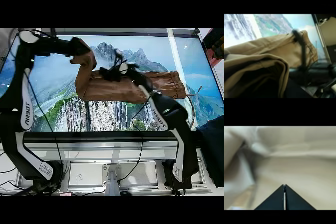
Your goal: Fold the clothes and pants, and hang the long-sleeved shirts on hangers.
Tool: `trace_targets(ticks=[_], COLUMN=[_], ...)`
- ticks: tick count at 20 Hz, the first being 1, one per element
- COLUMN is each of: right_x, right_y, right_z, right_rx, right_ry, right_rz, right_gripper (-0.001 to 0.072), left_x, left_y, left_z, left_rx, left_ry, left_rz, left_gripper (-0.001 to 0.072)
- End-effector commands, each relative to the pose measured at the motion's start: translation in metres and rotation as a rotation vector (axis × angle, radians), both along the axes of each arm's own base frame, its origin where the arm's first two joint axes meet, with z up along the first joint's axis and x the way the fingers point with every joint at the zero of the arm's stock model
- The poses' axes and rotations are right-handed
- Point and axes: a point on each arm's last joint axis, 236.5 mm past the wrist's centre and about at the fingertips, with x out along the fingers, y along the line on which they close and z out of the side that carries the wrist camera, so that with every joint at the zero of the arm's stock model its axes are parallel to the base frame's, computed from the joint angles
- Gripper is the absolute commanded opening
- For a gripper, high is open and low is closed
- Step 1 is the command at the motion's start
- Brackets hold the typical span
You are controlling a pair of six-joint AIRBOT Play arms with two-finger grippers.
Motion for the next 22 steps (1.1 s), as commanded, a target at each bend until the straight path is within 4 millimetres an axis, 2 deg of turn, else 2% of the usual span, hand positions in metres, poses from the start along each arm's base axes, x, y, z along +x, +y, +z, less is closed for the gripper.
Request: trace_targets(ticks=[1,4,5,6,8,9,10,11,13,15,17,19,22], right_x=[0.006,0.016,0.018,0.018,0.014,0.011,0.008,0.006,0.003,0.003,0.001,-0.003,-0.007], right_y=[-0.102,-0.147,-0.156,-0.164,-0.170,-0.170,-0.170,-0.169,-0.169,-0.168,-0.168,-0.169,-0.169], right_z=[0.029,0.068,0.078,0.086,0.092,0.093,0.093,0.092,0.091,0.091,0.090,0.088,0.086], right_rx=[-0.123,-0.122,-0.120,-0.118,-0.123,-0.135,-0.146,-0.149,-0.152,-0.152,-0.155,-0.166,-0.182], right_ry=[0.023,-0.032,-0.045,-0.054,-0.052,-0.053,-0.054,-0.046,-0.036,-0.036,-0.027,-0.021,-0.013], right_rz=[-0.016,-0.072,-0.088,-0.100,-0.099,-0.076,-0.051,-0.043,-0.037,-0.035,-0.030,-0.007,0.021], right_gripper=[0.0041,0.0041,0.0041,0.0041,0.0041,0.0041,0.0041,0.0041,0.0041,0.0041,0.0041,0.0041,0.0041], left_x=[-0.007,-0.035,-0.043,-0.049,-0.057,-0.058,-0.058,-0.055,-0.051,-0.042,-0.031,-0.017,0.004], left_y=[-0.066,-0.119,-0.132,-0.143,-0.154,-0.154,-0.154,-0.152,-0.149,-0.137,-0.112,-0.079,-0.006], left_z=[-0.054,-0.103,-0.116,-0.128,-0.143,-0.146,-0.146,-0.142,-0.122,-0.099,-0.083,-0.065,-0.048], left_rx=[0.002,0.019,0.027,0.033,0.043,0.045,0.044,0.029,-0.072,-0.166,-0.166,-0.141,0.020], left_ry=[0.074,0.170,0.190,0.206,0.225,0.229,0.230,0.233,0.270,0.291,0.222,0.143,0.019], left_rz=[-0.051,-0.135,-0.157,-0.174,-0.195,-0.195,-0.194,-0.188,-0.180,-0.162,-0.160,-0.138,-0.065], left_gripper=[0.0018,0.0019,0.0025,0.0064,0.0101,0.0213,0.0501,0.0710,0.0707,0.0703,0.0702,0.0701,0.0701])
